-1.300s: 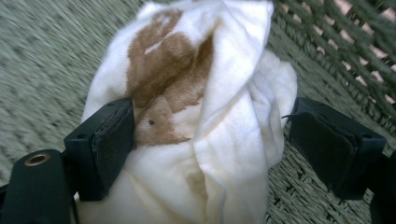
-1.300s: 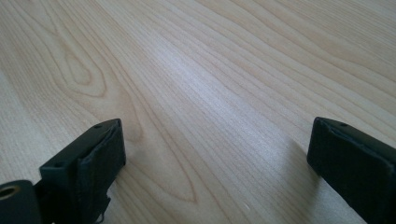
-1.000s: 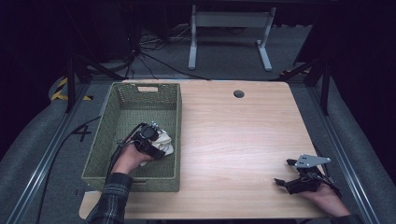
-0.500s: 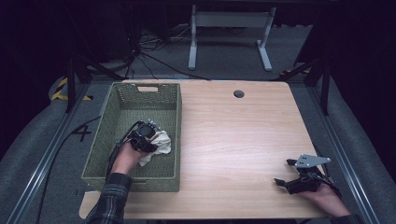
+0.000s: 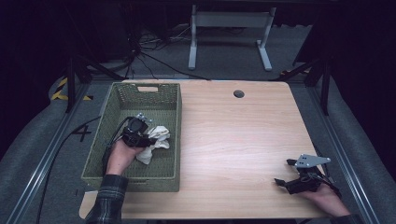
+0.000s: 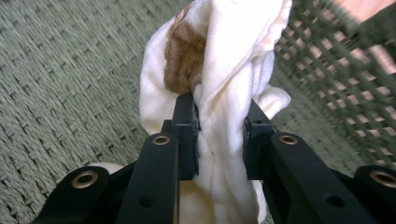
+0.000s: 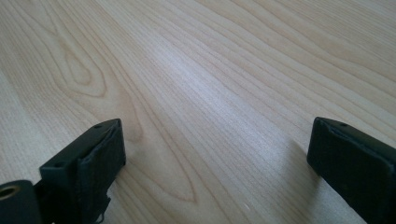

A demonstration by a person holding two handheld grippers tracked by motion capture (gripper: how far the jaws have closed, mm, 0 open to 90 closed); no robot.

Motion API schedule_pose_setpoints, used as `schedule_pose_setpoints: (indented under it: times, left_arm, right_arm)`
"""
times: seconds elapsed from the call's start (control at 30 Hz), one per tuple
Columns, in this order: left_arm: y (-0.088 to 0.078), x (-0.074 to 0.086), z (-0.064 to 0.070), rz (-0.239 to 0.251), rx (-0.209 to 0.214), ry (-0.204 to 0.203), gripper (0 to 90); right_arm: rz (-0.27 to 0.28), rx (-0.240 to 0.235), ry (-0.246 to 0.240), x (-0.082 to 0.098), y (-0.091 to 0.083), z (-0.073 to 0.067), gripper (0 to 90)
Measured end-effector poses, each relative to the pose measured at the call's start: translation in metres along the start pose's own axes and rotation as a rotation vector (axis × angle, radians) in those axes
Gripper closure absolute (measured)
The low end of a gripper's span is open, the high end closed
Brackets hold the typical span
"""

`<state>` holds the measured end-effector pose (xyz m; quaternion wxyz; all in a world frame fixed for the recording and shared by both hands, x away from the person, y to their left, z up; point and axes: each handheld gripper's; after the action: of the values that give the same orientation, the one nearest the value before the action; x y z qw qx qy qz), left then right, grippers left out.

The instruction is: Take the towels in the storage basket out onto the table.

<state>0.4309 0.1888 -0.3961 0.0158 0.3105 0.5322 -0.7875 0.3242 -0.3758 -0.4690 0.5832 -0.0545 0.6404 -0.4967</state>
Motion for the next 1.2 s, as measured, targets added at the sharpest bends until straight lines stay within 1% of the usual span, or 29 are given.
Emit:
schedule_pose_setpoints:
  times: [0.07,0.1,0.13,0.2,0.27,0.3,0.33,0.37,0.4,0.43,0.47,0.53,0.67,0.7,0.73,0.77,0.8,0.9,0.93,1.03,1.13,1.17,1.2]
  left_arm:
    - [-0.006,0.001,0.0,0.024,0.021,-0.016,73.2]
    - [-0.008,0.001,0.001,0.034,0.029,-0.017,73.2]
    - [-0.008,0.001,0.001,0.034,0.029,-0.017,73.2]
    - [-0.015,0.002,0.001,0.059,0.046,-0.025,73.2]
    - [-0.022,0.001,0.002,0.085,0.072,-0.035,73.4]
    - [-0.022,0.001,0.002,0.085,0.072,-0.035,73.4]
    - [-0.029,0.0,0.003,0.101,0.073,-0.029,73.4]
    - [-0.033,-0.001,0.004,0.11,0.074,-0.029,73.4]
    - [-0.033,-0.001,0.004,0.11,0.074,-0.029,73.4]
    - [-0.041,-0.002,0.006,0.131,0.081,-0.028,73.4]
    - [-0.041,-0.002,0.006,0.131,0.081,-0.028,73.5]
    - [-0.047,-0.003,0.008,0.155,0.094,-0.033,73.4]
    - [-0.058,-0.007,0.013,0.183,0.107,-0.022,73.5]
    - [-0.058,-0.007,0.013,0.183,0.107,-0.022,73.5]
    - [-0.063,-0.009,0.015,0.198,0.11,-0.014,73.5]
    - [-0.066,-0.01,0.017,0.2,0.11,-0.015,73.5]
    - [-0.069,-0.011,0.019,0.207,0.107,-0.005,73.5]
    - [-0.077,-0.014,0.023,0.234,0.126,-0.003,73.6]
    - [-0.077,-0.014,0.023,0.234,0.126,-0.003,73.6]
    - [-0.083,-0.017,0.03,0.251,0.143,0.017,73.7]
    - [-0.089,-0.021,0.036,0.268,0.147,0.024,73.9]
    - [-0.089,-0.021,0.036,0.268,0.147,0.024,73.9]
    - [-0.093,-0.024,0.039,0.275,0.15,0.035,73.9]
  right_arm:
    - [0.0,0.0,0.0,0.0,0.0,0.0,4.5]
    - [0.0,0.0,-0.001,0.0,0.0,0.0,4.5]
    - [0.0,0.0,-0.001,0.0,0.0,0.0,4.5]
    - [0.001,0.0,-0.001,0.0,0.0,0.0,4.5]
    - [-0.001,0.0,0.0,0.0,0.0,0.0,4.5]
    - [-0.001,0.0,0.0,0.0,0.0,0.0,4.5]
    - [-0.001,0.0,0.0,0.0,0.0,0.0,4.5]
    - [0.0,0.0,-0.001,0.0,0.0,0.0,4.5]
    - [-0.001,0.0,0.0,0.0,0.0,0.0,4.5]
    - [0.0,0.0,0.0,0.0,0.0,0.0,4.5]
    - [-0.001,0.0,0.0,0.0,0.0,0.0,4.5]
    - [0.0,0.0,-0.001,0.0,0.0,0.0,4.5]
    - [0.0,0.0,0.0,0.0,0.0,0.0,4.5]
    - [0.0,0.0,0.0,0.0,0.0,0.0,4.5]
    - [0.0,0.0,-0.001,0.0,0.0,0.0,4.5]
    - [0.0,0.0,0.0,0.0,0.0,0.0,4.5]
    - [0.0,0.0,0.0,0.0,0.0,0.0,4.5]
    - [0.0,0.0,-0.001,0.0,0.0,0.0,4.5]
    - [0.0,0.0,0.0,0.0,0.0,0.0,4.5]
    - [0.0,0.0,-0.001,0.0,0.0,0.0,4.5]
    - [-0.001,0.0,0.0,0.0,0.0,0.0,4.5]
    - [-0.001,0.0,0.0,0.0,0.0,0.0,4.5]
    - [-0.001,-0.001,-0.001,0.0,0.0,0.0,4.5]
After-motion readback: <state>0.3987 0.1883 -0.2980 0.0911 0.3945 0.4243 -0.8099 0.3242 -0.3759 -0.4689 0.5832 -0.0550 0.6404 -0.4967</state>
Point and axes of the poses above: each handheld gripper's, and its own axes: y roughly forward along the jaws, x roughly out of its underside, z roughly to its right, and after that the axes turned 12 degrees about -y, right-handed
